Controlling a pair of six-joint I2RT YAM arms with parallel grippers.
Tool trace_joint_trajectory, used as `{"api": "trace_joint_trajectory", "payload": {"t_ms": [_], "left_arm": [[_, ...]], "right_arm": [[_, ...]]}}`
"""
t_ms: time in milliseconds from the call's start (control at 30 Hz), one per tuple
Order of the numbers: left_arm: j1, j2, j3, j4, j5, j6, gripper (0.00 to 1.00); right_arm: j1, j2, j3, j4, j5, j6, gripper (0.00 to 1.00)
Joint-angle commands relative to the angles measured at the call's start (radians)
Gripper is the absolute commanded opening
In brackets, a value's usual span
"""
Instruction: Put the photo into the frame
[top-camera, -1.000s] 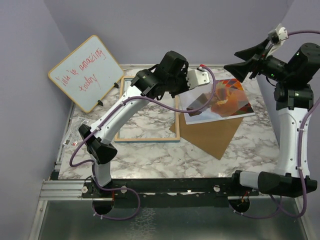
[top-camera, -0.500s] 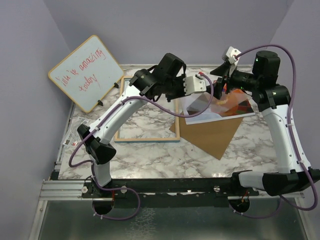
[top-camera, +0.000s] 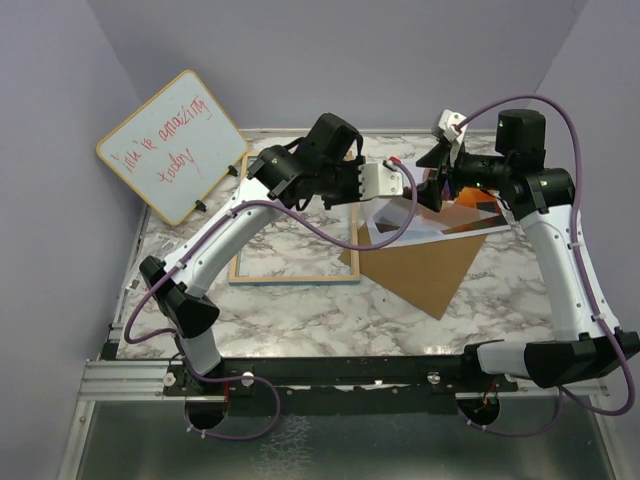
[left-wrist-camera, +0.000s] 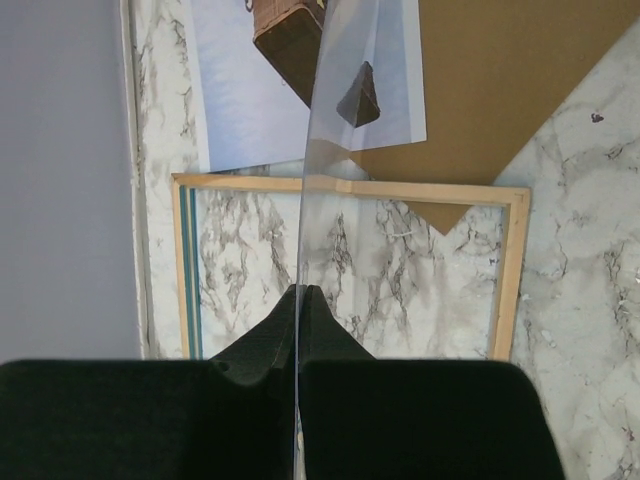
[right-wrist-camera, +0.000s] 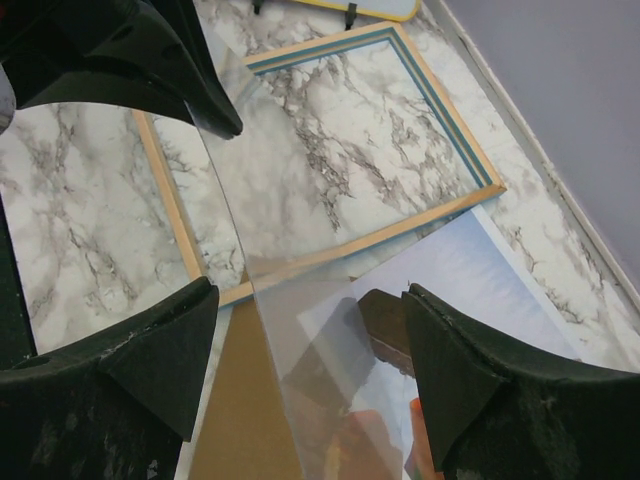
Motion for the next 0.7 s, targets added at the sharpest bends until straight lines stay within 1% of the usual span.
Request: {"api": "trace_joint_trajectory", "payload": {"t_ms": [0,200,333,400,467,600,667], "left_arm": [[-0.003,-0.046,-0.013,0.037,0.027,0.028,0.0],[-0.003,-0.075,-0.045,0.039,0.045,0.049,0.0],[-0.003,-0.073,-0.046,0.039,0.047,0.051,0.0],[-0.002,-0.075,-0.05,0.04,0.046,0.052,0.0],[-0.003,-0.075,-0.054,0.04,0.043,0.055,0.0],[-0.003,-0.075,-0.052,0.039,0.049,0.057,0.0],[-0.003,-0.075,-0.049,0.039,0.057,0.057,0.0]], "right_arm": [[0.017,0.012,-0.011,-0.041,-0.058,-0.021,0.79],[0.05,0.067,0.024,-0.051,-0.069,-0.037,0.78],[0.096,0.111,0.045,-0.109,-0.019,-0.074,0.73],[0.098,0.104,0.028,-0.106,-0.017,-0.079,0.68],[0.099,0.097,0.016,-0.105,-0.011,-0.08,0.61],[0.099,0.098,0.0,-0.11,0.005,-0.083,0.42],[0.099,0.102,-0.005,-0.111,0.006,-0.082,0.35]]}}
